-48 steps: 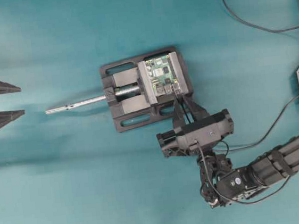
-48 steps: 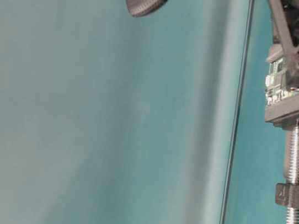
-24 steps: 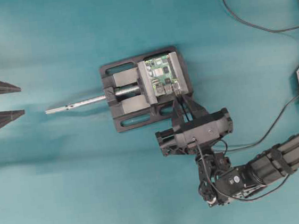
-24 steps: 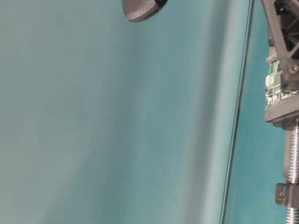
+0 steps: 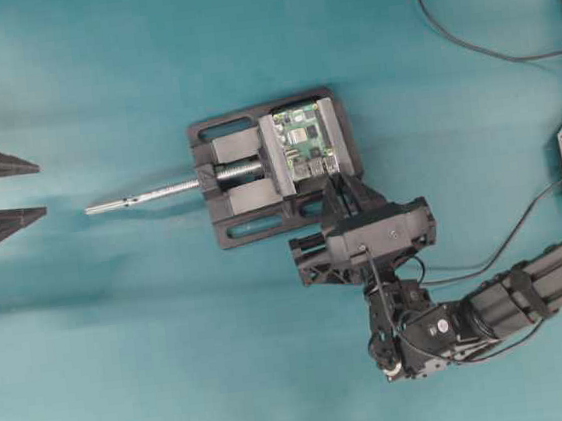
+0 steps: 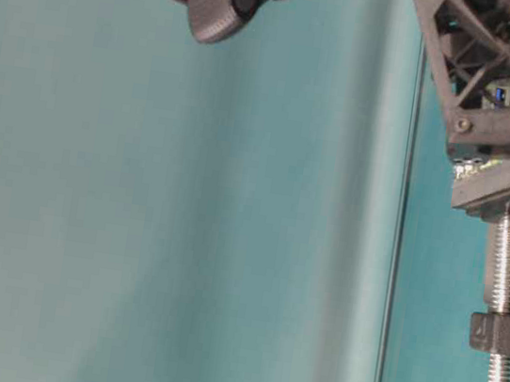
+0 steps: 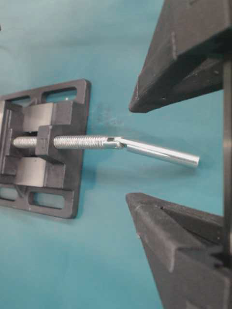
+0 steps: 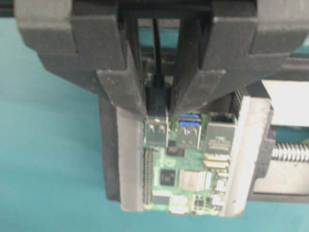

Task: Insert the USB into the fixed PCB.
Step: 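Push the USB plug forward into the USB port with the right gripper, then hold the plug seated in the port, then open the right gripper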

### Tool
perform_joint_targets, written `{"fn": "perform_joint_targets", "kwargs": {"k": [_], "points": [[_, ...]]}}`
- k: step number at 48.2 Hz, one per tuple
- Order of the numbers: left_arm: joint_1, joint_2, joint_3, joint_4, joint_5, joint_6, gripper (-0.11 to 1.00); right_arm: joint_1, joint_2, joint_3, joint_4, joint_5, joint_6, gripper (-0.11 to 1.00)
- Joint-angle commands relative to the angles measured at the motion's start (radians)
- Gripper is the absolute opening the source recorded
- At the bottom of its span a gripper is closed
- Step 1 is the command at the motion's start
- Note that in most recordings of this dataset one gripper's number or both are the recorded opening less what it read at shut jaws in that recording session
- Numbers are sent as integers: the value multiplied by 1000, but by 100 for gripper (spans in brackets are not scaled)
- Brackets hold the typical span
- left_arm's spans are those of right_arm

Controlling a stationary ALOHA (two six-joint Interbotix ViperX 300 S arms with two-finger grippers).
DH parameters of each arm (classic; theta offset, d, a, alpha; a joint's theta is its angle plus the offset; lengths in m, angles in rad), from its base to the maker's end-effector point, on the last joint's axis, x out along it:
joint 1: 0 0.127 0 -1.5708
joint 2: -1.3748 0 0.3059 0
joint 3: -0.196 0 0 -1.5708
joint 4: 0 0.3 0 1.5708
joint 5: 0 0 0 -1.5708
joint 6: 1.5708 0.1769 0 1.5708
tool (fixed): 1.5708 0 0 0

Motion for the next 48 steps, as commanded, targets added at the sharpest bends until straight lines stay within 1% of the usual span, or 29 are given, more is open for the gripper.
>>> {"fn": "perform_joint_targets", "kwargs": {"k": [1,21,38,48], "points": [[2,8,-12,2,-9,-8,83,-40,-48,-14,-6,-8,0,21],[2,8,-12,3,-8,-8,83,-40,-26,-11,-6,11,3,21],[2,6,-12,3,-8,-8,83,-63,-28,-14,-6,15,2,21],[2,8,-12,3,-8,-8,83,-58,-26,-8,-6,28,3,21]]}}
